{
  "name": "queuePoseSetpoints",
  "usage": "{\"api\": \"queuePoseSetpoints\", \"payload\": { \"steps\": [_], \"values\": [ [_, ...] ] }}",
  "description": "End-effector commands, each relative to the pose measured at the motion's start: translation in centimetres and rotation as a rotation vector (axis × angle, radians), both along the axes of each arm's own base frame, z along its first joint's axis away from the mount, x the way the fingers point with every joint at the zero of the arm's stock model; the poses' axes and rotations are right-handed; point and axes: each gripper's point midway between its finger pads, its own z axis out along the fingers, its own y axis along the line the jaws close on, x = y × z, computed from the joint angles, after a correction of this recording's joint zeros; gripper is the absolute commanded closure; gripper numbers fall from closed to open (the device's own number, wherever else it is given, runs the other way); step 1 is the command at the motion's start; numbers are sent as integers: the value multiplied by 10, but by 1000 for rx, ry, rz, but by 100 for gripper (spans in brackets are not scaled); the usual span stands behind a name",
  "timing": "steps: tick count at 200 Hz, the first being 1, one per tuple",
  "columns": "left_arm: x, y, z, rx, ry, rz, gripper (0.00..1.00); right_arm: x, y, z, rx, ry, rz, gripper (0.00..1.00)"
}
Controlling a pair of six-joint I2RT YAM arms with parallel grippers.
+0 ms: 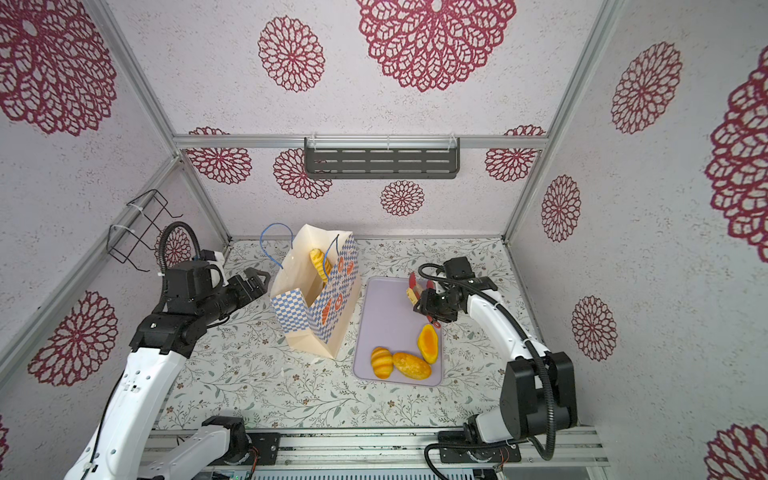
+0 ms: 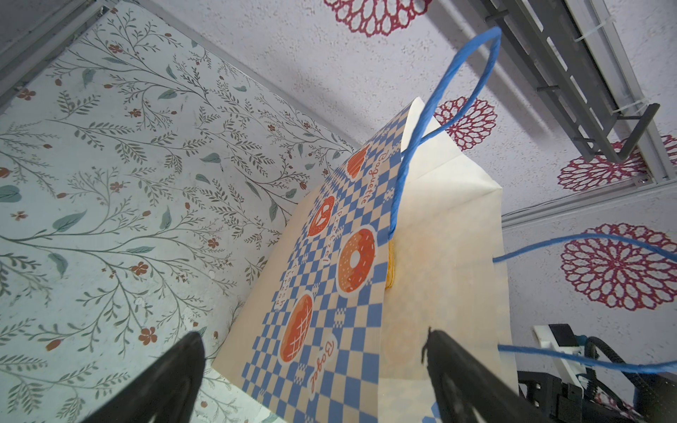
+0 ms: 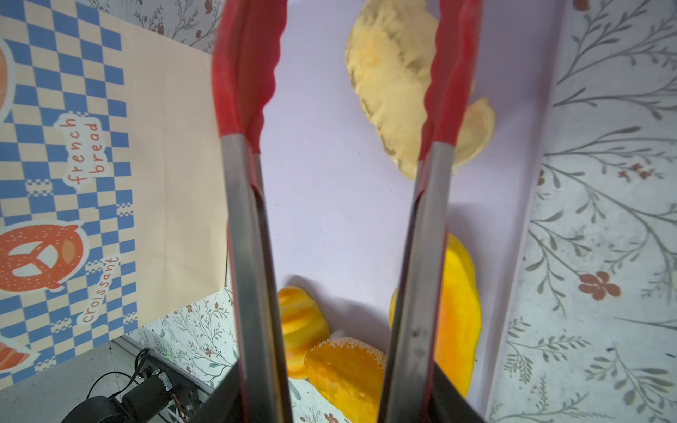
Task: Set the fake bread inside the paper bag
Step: 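Close the right gripper's tongs around the pale oblong bun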
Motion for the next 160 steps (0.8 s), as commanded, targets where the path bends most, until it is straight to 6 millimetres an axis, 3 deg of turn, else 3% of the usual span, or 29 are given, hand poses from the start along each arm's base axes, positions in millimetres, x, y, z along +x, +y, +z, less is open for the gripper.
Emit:
{"api": "queuePoseSetpoints", "payload": {
  "steps": [1, 75, 160],
  "values": [
    [4, 1, 4, -13, -26, 3, 3, 8, -11, 9, -45, -28, 1, 45],
    [7, -2, -1, -18, -21, -9, 3, 10, -32, -12, -93, 12, -21, 42],
    [13, -5, 4, -18, -35, -29, 3, -1, -29, -27, -76, 54, 0, 37]
  ]
}}
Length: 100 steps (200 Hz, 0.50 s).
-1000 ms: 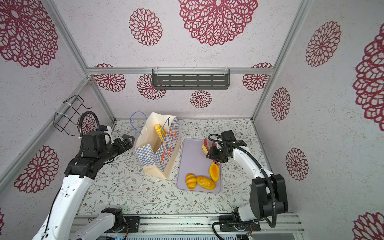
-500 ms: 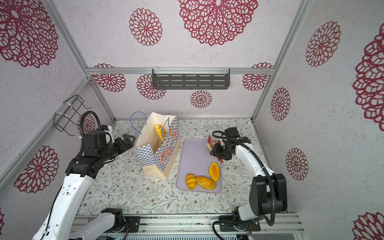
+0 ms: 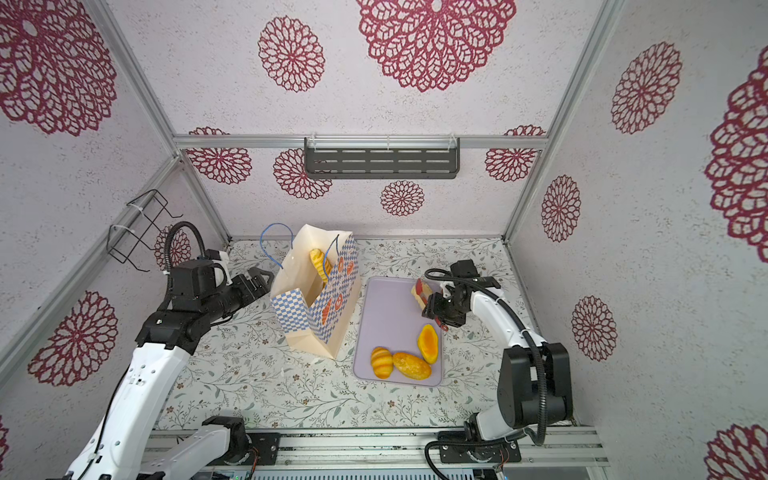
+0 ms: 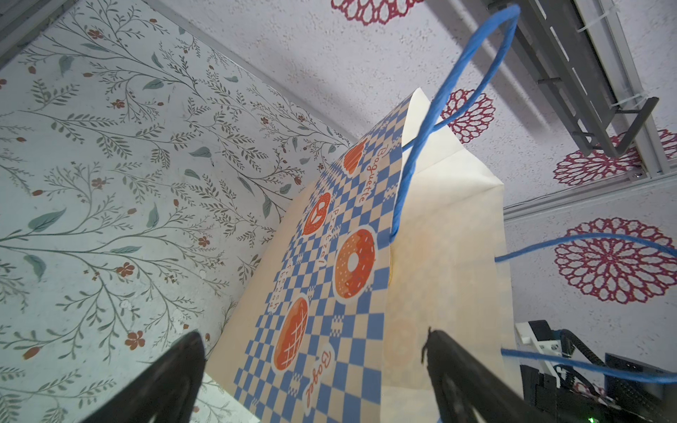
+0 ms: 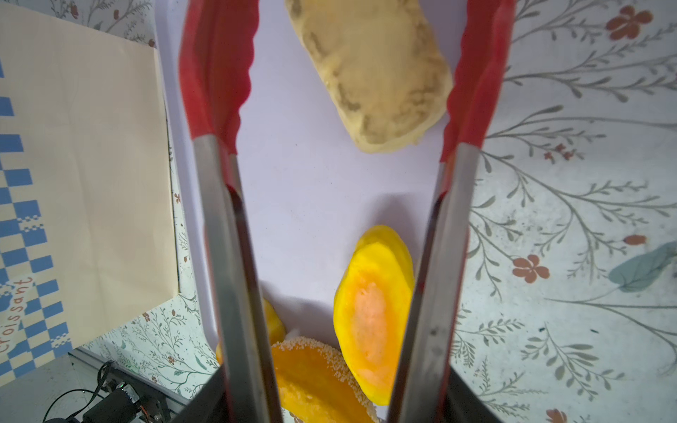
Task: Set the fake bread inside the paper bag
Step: 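Close the right gripper's tongs around the pale oblong bun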
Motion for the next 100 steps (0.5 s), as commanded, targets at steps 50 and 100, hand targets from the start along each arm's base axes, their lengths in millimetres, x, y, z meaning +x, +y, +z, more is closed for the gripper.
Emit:
{"api": "queuePoseSetpoints", "payload": {
  "steps": [50, 100],
  "values": [
    [4, 2, 10, 0, -40, -2, 3, 4, 5, -1, 13, -10, 30, 37],
    [6, 1, 9, -7, -40, -6, 3, 3, 6, -6, 6, -3, 38, 37]
  ]
}}
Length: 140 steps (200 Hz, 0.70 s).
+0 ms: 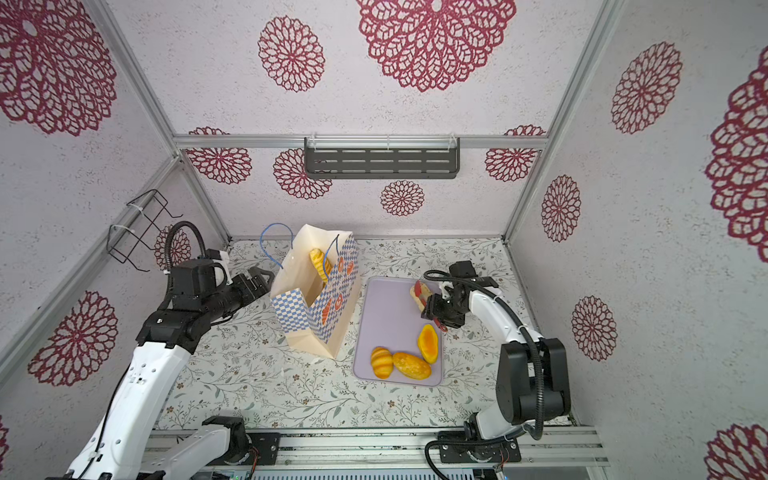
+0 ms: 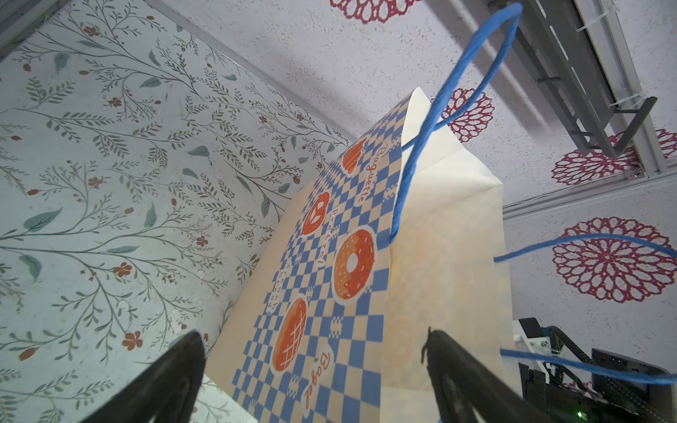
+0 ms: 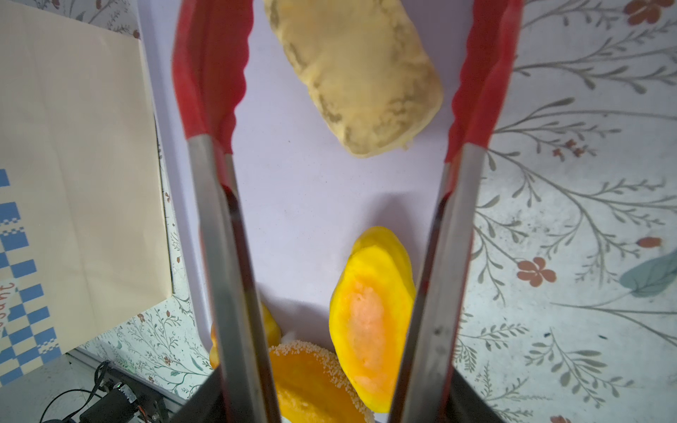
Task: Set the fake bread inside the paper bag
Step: 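Close the right gripper's tongs around the pale oblong bun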
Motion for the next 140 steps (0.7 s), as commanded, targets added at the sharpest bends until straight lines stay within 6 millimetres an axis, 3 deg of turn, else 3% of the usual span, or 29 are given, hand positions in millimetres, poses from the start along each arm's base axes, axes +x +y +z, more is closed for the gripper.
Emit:
{"api": "queuePoseSetpoints", "payload": {
  "steps": [1, 92, 140],
  "values": [
    [5, 1, 10, -5, -42, -3, 3, 1, 5, 2, 9, -19, 35, 37],
    [4, 0, 10, -13, -48, -5, 3, 14, 18, -1, 3, -17, 63, 37],
    [4, 1, 7, -12, -42, -5, 3, 15, 26, 5, 27, -25, 70, 42]
  ]
}}
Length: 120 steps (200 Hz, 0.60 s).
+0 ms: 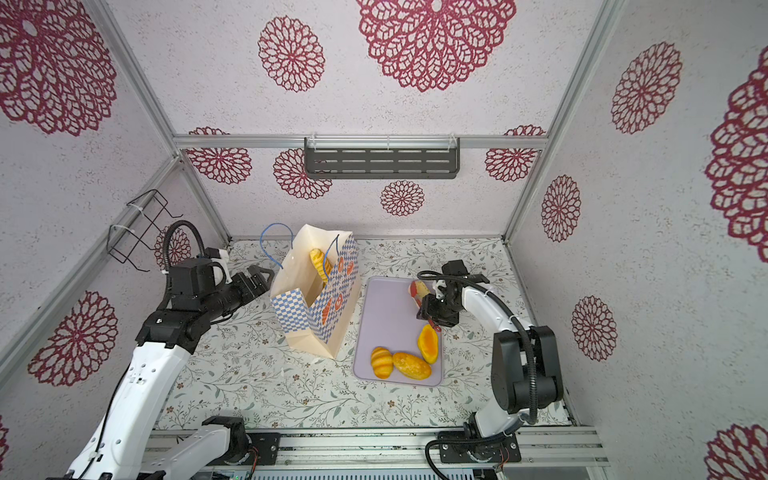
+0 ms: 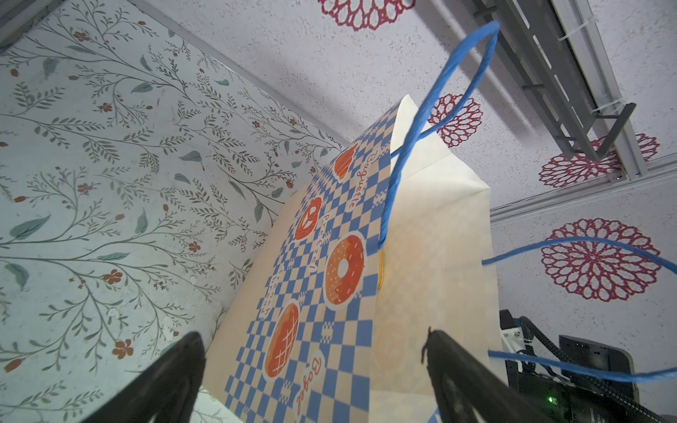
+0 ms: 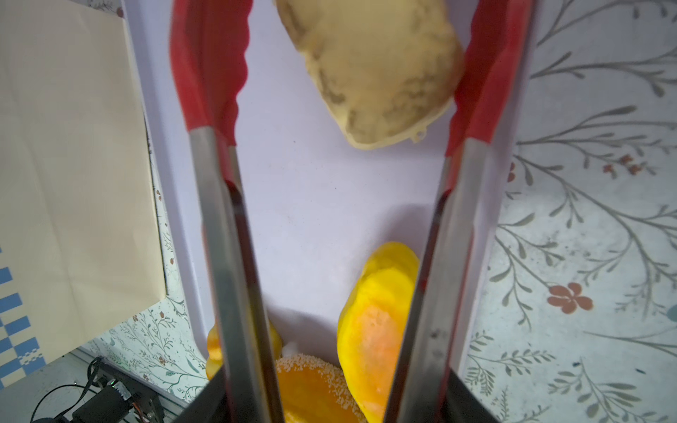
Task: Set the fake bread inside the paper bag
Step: 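Close the right gripper's tongs around the pale oblong bun, then lift the pale oblong bun with the tongs and carry it toward the bag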
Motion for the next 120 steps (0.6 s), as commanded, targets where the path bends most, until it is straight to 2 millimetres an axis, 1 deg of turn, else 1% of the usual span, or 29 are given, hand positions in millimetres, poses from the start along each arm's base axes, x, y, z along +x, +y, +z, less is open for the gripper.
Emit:
{"api": "queuePoseSetpoints", "payload": {
  "steps": [1, 23, 40, 59, 109, 120],
  "values": [
    [1, 2, 2, -2, -20, 3, 3, 10, 9, 17, 33, -53, 24, 42],
    [1, 2, 2, -6, -21, 3, 3, 10, 10, 27, 42, -73, 22, 44],
    [2, 2, 2, -7, -20, 4, 3, 7, 11, 29, 51, -68, 30, 48],
    [2, 2, 3, -5, -23, 4, 3, 4, 14, 30, 73, -59, 34, 50],
    [6, 1, 3, -7, -21, -1, 3, 2, 18, 40, 104, -72, 37, 56],
    [7, 0, 4, -9, -19, -6, 3, 0, 19, 41, 111, -76, 34, 59]
  ]
}}
